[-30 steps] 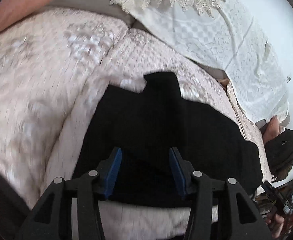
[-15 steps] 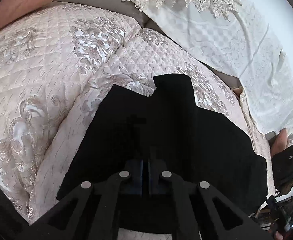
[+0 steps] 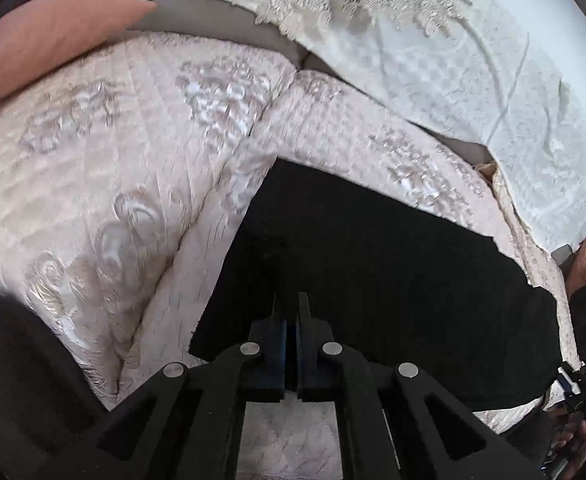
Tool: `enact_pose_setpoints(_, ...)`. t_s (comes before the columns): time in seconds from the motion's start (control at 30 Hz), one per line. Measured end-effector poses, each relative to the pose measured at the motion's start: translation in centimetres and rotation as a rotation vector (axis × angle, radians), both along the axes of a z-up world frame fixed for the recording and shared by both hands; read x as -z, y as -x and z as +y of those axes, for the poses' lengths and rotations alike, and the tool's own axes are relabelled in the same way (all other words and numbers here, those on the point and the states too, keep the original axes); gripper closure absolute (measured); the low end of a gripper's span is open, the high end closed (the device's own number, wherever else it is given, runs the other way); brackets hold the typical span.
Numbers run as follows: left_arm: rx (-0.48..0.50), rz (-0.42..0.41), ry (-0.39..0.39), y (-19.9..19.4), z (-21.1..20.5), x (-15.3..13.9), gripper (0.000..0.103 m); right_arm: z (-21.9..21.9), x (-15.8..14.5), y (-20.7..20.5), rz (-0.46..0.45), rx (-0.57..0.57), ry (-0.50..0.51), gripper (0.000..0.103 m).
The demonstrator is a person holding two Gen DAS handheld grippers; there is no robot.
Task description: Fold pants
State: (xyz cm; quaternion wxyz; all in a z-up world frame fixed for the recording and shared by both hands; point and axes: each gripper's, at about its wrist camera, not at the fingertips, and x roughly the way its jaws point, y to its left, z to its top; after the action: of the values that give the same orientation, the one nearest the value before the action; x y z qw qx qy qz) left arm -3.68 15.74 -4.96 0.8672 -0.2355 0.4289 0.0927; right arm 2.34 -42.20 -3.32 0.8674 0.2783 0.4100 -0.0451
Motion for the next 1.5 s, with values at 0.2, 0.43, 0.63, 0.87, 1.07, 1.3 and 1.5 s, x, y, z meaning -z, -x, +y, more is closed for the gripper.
enact_pose_setpoints(0.2, 0.008, -0.02, 0.012, -0.2, 0.2, -0.4, 0.099, -0.6, 0.4, -0.3, 0.043, 0.045, -0.058, 0.067)
enact_pose_setpoints(0.43, 0.026, -0.055, -0.003, -0.4, 0.0, -1.6, 0.099, -0.9, 1.0, -2.0, 0.052, 0.09, -0.116, 0.067)
enact_pose_setpoints(0.63, 0.036, -0.057, -0.003, -0.5, 0.1, -1.8, 0.099, -0.9, 0.3, -1.9, -0.008, 0.104, -0.085, 0.092)
enact_pose_setpoints(0.87, 0.051, -0.09, -0.004, -0.1, 0.5, -3.3, 0.099, -0.7, -3.0, 1.0, -0.124, 0.111, -0.098, 0.098)
enact_pose_setpoints(1.07, 0.034, 0.006, 0.046, 0.5, 1.1, 0.1, 0.099, -1.9, 0.1, 1.8, -0.03, 0.159, -0.141, 0.098)
enact_pose_setpoints(1.3, 0.049, -0.075, 0.003, 0.8, 1.1, -2.6, 0.099, -1.0, -3.9, 2.1, -0.104, 0.123, -0.061, 0.098)
enact_pose_setpoints(1.5, 0.03, 0.008, 0.044, 1.2, 1.5, 1.3, 0.098, -2.2, 1.4, 2.6, 0.022, 0.176, -0.094, 0.098)
